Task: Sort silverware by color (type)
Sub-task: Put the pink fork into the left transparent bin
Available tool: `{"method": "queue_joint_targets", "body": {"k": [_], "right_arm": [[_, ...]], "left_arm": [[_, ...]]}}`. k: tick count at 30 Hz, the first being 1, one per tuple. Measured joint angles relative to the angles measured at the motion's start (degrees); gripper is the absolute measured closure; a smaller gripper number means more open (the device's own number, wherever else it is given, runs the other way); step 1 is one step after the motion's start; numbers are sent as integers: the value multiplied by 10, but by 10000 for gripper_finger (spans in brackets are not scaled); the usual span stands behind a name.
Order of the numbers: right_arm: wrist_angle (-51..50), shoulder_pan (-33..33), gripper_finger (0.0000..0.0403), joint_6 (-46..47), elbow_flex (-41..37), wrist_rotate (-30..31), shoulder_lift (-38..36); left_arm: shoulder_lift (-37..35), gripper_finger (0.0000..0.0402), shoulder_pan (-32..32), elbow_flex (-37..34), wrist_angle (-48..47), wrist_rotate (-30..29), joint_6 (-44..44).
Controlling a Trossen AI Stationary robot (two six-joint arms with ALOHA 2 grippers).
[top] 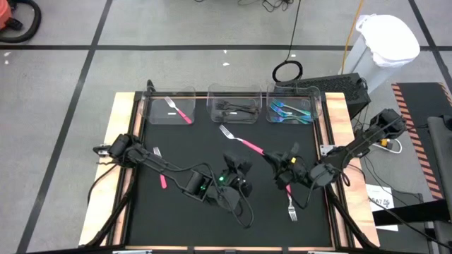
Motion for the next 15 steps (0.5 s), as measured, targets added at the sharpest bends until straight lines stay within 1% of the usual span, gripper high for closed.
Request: {"method": "queue_joint_targets", "body": {"k": [3, 6, 7, 12, 15], "right_arm": [[-2, -7, 377, 8, 0, 0, 0], [-11, -15, 378, 19, 0, 1, 0], [-13, -19, 377, 21, 0, 8, 0], [-13, -38, 377, 16, 0, 85, 0], [-12, -42, 377, 24, 0, 87, 0]], "left_arm": [[0, 228, 3, -5, 0, 1, 24], [0, 228, 9, -6, 1, 2, 25], [0, 228, 11, -6, 1, 2, 25], [0, 228, 21, -6, 1, 2, 25], [0, 228, 27, -6, 3, 2, 24]]}}
